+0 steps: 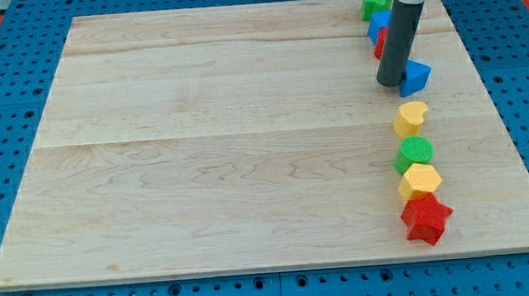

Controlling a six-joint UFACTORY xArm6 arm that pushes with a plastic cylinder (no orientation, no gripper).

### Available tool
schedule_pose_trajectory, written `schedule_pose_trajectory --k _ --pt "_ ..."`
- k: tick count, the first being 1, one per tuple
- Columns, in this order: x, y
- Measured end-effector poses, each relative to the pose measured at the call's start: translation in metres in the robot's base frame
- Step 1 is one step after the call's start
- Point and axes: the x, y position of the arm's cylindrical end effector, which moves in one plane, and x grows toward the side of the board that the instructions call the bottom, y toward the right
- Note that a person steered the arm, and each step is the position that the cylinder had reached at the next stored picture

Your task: Push the red star slightly left

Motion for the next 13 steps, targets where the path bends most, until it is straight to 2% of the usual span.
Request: schedule_pose_trajectory --k 2,5,6,7,9,10,11,12,13 --pt "0.003 -0.042" --pt "0.017 -0.055" --pt "0.034 -0.057" --pt "0.078 -0.075" --pt "0.198 -0.092" --pt "0.246 -0.076" --pt "0.246 -0.047" --pt "0.245 0.026" --pt "0.245 0.028"
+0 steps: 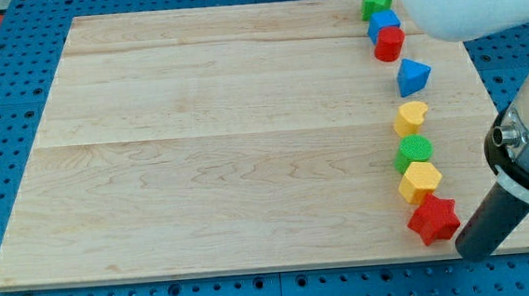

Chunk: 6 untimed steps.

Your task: Push the red star slightly left

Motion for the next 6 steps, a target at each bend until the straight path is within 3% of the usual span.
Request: schedule_pose_trajectory --k 1,2,3,6 --pt "-0.021 0.033" --pt "-0.029 0.016" --pt "-0.031 -0.059" --pt "-0.080 -0.086"
